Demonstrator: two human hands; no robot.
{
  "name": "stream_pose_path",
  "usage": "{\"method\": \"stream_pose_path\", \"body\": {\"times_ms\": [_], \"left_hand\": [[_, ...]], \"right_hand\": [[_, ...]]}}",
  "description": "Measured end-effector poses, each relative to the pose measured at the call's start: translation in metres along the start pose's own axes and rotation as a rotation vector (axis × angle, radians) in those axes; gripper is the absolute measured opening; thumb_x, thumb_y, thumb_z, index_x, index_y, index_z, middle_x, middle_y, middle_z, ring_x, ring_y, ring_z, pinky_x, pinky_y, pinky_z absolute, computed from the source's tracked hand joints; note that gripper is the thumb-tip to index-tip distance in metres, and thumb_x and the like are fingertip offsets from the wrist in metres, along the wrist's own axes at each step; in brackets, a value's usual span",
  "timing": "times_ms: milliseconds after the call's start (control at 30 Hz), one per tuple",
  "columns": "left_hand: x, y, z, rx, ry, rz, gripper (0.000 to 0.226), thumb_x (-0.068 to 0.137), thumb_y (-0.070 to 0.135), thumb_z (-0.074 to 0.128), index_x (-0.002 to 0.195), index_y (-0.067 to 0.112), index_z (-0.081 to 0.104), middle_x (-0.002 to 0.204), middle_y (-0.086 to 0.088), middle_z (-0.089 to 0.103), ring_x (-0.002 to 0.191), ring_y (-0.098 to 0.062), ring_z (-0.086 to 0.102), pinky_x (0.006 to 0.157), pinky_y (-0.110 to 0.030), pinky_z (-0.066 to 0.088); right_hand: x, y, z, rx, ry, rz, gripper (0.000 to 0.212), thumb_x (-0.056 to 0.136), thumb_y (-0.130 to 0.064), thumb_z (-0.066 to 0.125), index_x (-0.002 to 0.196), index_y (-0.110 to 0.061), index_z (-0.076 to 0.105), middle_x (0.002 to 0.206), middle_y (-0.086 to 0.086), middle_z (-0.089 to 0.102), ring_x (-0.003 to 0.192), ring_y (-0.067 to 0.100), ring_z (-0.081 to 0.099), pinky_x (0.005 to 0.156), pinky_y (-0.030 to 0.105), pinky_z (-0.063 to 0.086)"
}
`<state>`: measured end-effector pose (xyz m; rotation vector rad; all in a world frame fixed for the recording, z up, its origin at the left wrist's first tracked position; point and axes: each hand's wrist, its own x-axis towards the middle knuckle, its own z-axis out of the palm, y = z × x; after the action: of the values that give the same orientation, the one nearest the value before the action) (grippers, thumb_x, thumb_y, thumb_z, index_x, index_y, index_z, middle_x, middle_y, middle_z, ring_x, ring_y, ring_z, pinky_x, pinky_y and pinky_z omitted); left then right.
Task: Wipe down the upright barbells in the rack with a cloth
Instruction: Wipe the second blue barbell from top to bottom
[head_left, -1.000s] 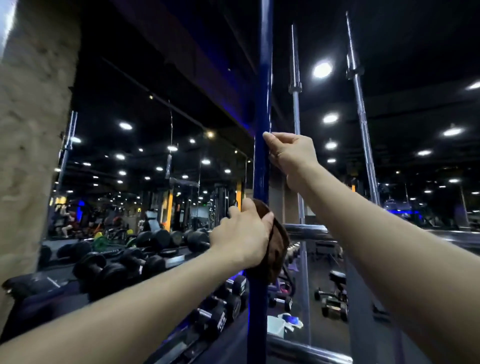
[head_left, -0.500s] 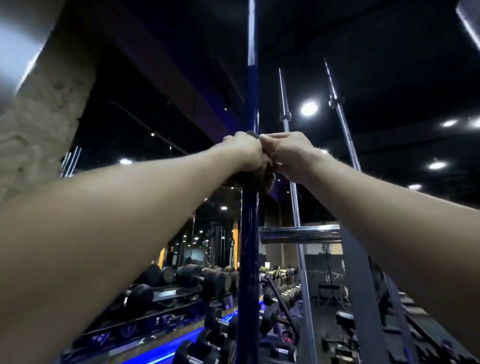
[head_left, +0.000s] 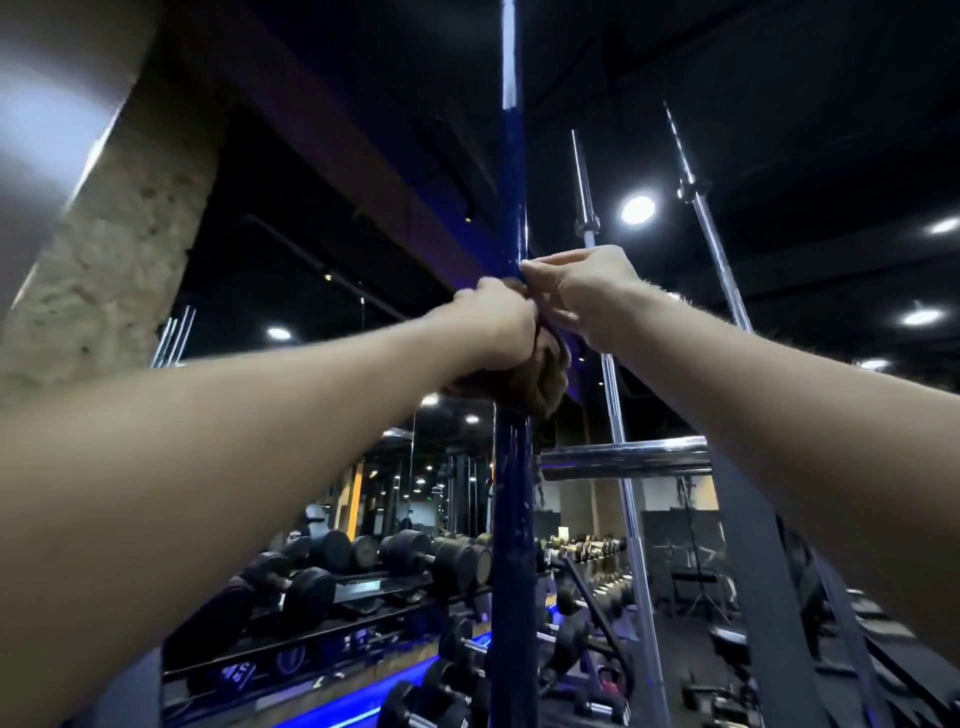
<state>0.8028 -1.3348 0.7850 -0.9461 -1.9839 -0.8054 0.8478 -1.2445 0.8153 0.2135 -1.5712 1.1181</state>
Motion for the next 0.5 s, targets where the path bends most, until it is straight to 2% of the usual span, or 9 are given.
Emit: {"method": "stream_pose_path", "body": {"times_ms": [67,167,233,300,367,500], "left_hand": [[0.012,0.01,-0.008,-0.023,0.008,0.003,0.046,0.099,0.038,0.037,0.135,0.009,0.043,0.135,-0.013,0.047,0.123,-0.034,0.046,0.103,-0.045,0.039],[0.003,0.007,-0.001,-0.078,0.018,-0.033,0.046,0.099,0.039,0.031,0.134,0.01,0.038,0.135,-0.014,0.044,0.122,-0.037,0.045,0.102,-0.047,0.039],[-0.023,-0.006,0.017,-0.052,-0.034,-0.027,0.043,0.101,0.04,0.028,0.131,0.011,0.036,0.135,-0.018,0.041,0.123,-0.038,0.044,0.101,-0.044,0.037],[-0.059,-0.018,0.031,-0.048,-0.08,-0.05,0.046,0.1,0.048,0.025,0.128,0.012,0.034,0.136,-0.017,0.041,0.122,-0.037,0.046,0.095,-0.043,0.036],[-0.073,-0.02,0.035,-0.007,-0.072,-0.07,0.049,0.099,0.05,0.024,0.127,0.011,0.034,0.136,-0.015,0.042,0.121,-0.036,0.047,0.093,-0.043,0.036],[-0.034,-0.01,0.012,0.059,0.015,-0.034,0.047,0.099,0.047,0.027,0.13,0.015,0.04,0.134,-0.012,0.046,0.12,-0.034,0.048,0.098,-0.043,0.04]], "right_hand": [[0.004,0.002,-0.002,-0.048,0.009,0.002,0.011,0.085,-0.011,0.07,0.09,-0.002,0.07,0.066,0.006,0.063,0.049,0.009,0.058,0.05,0.02,0.047],[0.005,0.009,-0.006,0.003,-0.015,0.038,0.006,0.086,-0.013,0.07,0.084,-0.007,0.069,0.071,0.006,0.064,0.058,0.013,0.058,0.053,0.021,0.047],[-0.001,0.01,-0.006,0.106,-0.042,0.056,0.006,0.087,-0.009,0.068,0.09,-0.004,0.07,0.071,0.008,0.064,0.051,0.012,0.057,0.049,0.018,0.048],[-0.006,0.011,-0.003,0.181,-0.035,0.048,0.015,0.086,-0.008,0.068,0.1,-0.003,0.069,0.07,0.007,0.066,0.046,0.01,0.059,0.045,0.017,0.048],[-0.01,0.011,0.001,0.206,-0.023,0.033,0.018,0.086,-0.009,0.069,0.103,-0.003,0.068,0.072,0.007,0.067,0.048,0.011,0.061,0.046,0.018,0.049],[-0.01,0.008,0.003,0.155,-0.02,0.012,0.005,0.085,-0.009,0.07,0.089,-0.008,0.068,0.072,0.006,0.066,0.048,0.01,0.058,0.045,0.016,0.047]]}}
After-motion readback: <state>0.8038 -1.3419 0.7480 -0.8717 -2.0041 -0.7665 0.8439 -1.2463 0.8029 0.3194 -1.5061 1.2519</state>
